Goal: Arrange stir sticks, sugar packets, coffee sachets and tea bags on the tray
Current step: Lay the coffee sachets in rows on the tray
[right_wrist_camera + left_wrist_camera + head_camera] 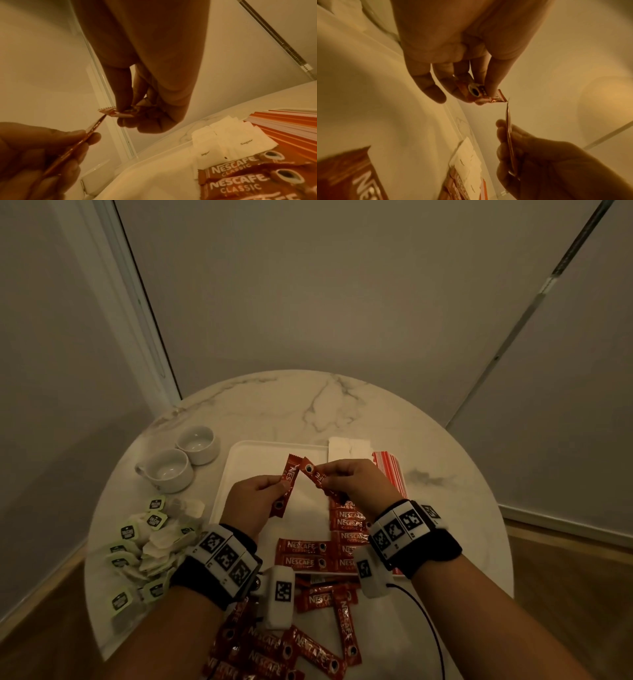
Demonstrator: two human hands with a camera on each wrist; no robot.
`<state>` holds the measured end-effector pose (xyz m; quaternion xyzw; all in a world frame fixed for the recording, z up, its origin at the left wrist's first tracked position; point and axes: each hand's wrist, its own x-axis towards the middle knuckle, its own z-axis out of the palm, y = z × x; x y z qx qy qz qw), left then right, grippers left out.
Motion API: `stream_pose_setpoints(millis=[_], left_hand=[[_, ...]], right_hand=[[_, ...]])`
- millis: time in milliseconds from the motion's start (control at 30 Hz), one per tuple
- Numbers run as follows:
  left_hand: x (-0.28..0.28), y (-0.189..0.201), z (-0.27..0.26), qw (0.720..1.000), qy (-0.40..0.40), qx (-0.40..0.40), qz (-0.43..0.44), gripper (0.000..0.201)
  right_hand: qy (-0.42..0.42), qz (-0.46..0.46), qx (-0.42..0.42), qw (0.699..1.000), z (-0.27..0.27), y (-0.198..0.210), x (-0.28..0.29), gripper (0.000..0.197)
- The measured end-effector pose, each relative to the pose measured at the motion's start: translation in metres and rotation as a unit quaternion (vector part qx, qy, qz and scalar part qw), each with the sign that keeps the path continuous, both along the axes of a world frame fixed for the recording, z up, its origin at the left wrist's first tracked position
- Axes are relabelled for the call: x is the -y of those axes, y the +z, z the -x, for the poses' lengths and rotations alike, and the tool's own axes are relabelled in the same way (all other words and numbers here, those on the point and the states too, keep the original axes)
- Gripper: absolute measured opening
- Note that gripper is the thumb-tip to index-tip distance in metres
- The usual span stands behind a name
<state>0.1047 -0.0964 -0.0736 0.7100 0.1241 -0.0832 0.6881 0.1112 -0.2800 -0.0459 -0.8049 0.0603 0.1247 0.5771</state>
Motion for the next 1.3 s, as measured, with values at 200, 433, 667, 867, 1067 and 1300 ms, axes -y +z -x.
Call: stream_pose_setpoints(millis=[200,433,667,867,1067,1300], left_hand=[[-0.010,-0.003,-0.006,0.999,0.034,0.016,-0.019,0.007],[-0.015,-0.011,-0.017,0.991,-0.028,0.043,-0.125,0.016],[0.006,-0.044,-0.024,0.875,-0.205,0.046,-0.437,0.025],[0.009,-0.040,-0.025,0.971,-0.110,0.001,-0.210,0.029],[-0.002,-0.033,-0.020,0.995,0.030,-0.083,0.037,0.037],[0.003,-0.037,-0.017,0.993,0.002,-0.113,-0.016,0.006]], right_hand=[[0.055,0.127,-0.024,0.990,-0.013,-0.015,-0.007,0.021],[0.135,0.213,-0.038,0.967,-0.022,-0.022,-0.021,0.029],[-0.072,0.172,0.024,0.982,-0.032,-0.014,0.018,0.030],[-0.142,0.078,0.030,0.986,-0.031,-0.021,0.035,0.030],[-0.033,0.098,0.012,0.995,-0.037,-0.032,0.011,0.023],[0.083,0.191,0.059,0.976,-0.045,-0.036,-0.014,0.042]])
